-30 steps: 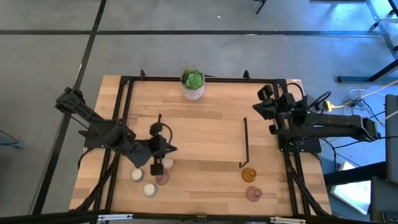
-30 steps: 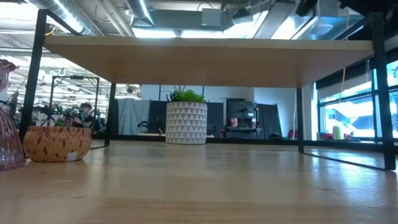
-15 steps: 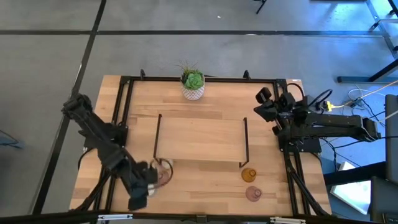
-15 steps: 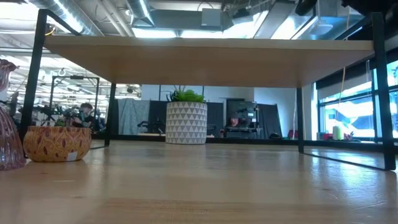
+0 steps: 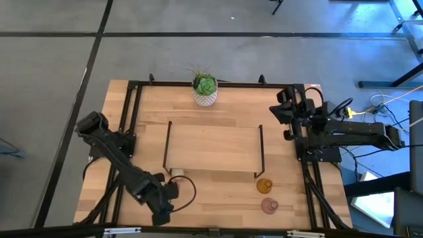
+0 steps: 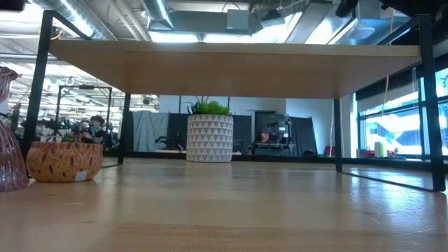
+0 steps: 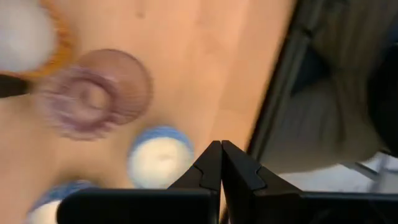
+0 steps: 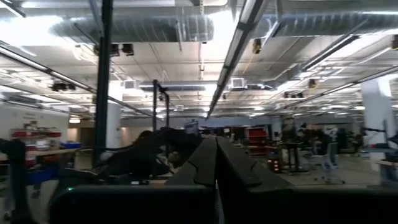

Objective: Pick & Place candle stick holders
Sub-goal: Put the left pink glass candle holder on the shelf

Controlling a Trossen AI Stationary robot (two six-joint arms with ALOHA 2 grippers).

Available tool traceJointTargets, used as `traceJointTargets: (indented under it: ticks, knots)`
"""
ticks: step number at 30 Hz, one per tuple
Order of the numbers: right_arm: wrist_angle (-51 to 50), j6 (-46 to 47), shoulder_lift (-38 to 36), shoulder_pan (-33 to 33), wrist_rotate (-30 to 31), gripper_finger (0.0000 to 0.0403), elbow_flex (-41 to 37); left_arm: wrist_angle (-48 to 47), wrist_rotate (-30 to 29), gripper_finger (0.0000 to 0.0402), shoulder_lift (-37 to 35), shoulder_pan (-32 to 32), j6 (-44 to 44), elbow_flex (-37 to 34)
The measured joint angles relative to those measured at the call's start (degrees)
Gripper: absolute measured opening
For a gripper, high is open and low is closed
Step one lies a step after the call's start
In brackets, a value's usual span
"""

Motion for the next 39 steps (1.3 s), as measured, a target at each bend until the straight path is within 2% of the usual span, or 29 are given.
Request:
traceJointTargets:
  ticks: [4,8,11,15,19,24,29,33,36,39]
  knots:
    - [-0.9,-0.8,0.0,-0.1,2.5,0.0030,0.0,-9.7,-7.9,0.0001,3.0,-0.8,3.3,9.9]
    - [-1.8,-1.7,0.0,-0.6,3.1,0.0052,0.0,-24.4,-16.6,0.0002,7.2,-2.6,3.1,22.6]
    - [-2.2,-1.7,0.0,-0.9,3.1,0.0066,0.0,-33.1,-17.3,0.0002,9.9,-4.4,-2.2,28.3]
    - [-2.7,-1.7,0.0,-0.9,3.1,0.0084,0.0,-34.4,-15.9,0.0003,11.1,-6.3,-7.1,28.8]
    - [-3.6,-1.7,0.0,-0.8,5.8,0.0101,0.0,-34.6,-16.0,0.0004,12.5,-6.5,-7.4,28.8]
    - [-4.4,-1.7,0.0,-0.8,9.4,0.0119,0.0,-33.2,-16.9,0.0004,15.6,-6.1,0.3,28.8]
    - [-4.6,-1.7,0.0,-0.8,9.9,0.0132,0.0,-34.3,-16.7,0.0007,20.6,-5.2,6.6,28.8]
    - [-4.6,-1.7,0.0,-0.8,9.9,0.0138,0.0,-37.8,-12.2,0.0029,23.4,-1.7,6.6,28.8]
    - [-4.6,-1.7,0.0,-0.8,10.5,0.0138,0.0,-37.5,-11.5,0.0056,24.3,-0.1,7.5,28.8]
    - [-4.6,-1.7,0.0,-0.8,11.0,0.0138,0.0,-36.7,-15.2,0.0079,24.2,-0.4,9.1,28.8]
